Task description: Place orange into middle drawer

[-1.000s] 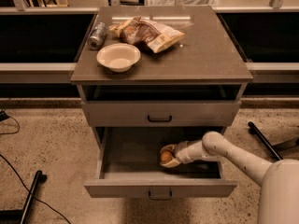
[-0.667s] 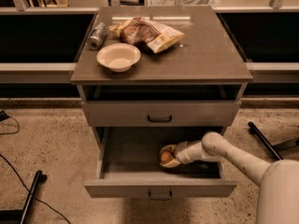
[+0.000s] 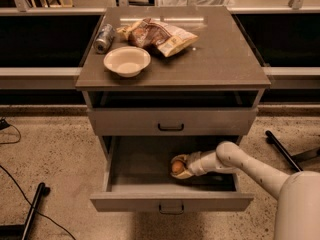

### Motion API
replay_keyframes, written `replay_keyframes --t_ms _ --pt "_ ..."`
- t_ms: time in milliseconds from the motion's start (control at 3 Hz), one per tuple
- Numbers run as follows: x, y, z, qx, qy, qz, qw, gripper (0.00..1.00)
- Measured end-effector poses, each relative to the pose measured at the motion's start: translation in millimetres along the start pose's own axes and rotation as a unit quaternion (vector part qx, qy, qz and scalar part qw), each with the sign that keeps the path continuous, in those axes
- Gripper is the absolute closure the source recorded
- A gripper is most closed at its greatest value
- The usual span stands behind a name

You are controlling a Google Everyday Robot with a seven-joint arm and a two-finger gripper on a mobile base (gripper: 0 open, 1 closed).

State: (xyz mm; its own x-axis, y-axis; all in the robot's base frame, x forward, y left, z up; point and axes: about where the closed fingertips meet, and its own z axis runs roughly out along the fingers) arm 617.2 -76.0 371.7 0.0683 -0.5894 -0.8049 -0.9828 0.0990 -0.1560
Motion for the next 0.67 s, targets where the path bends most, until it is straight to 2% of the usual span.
replay_keyframes --t_ms 333,667 --pt "0.0 0.0 0.0 0.000 0.000 0.000 1.0000 0.12" --pt "0.0 0.0 0.0 0.000 0.000 0.000 1.0000 0.00"
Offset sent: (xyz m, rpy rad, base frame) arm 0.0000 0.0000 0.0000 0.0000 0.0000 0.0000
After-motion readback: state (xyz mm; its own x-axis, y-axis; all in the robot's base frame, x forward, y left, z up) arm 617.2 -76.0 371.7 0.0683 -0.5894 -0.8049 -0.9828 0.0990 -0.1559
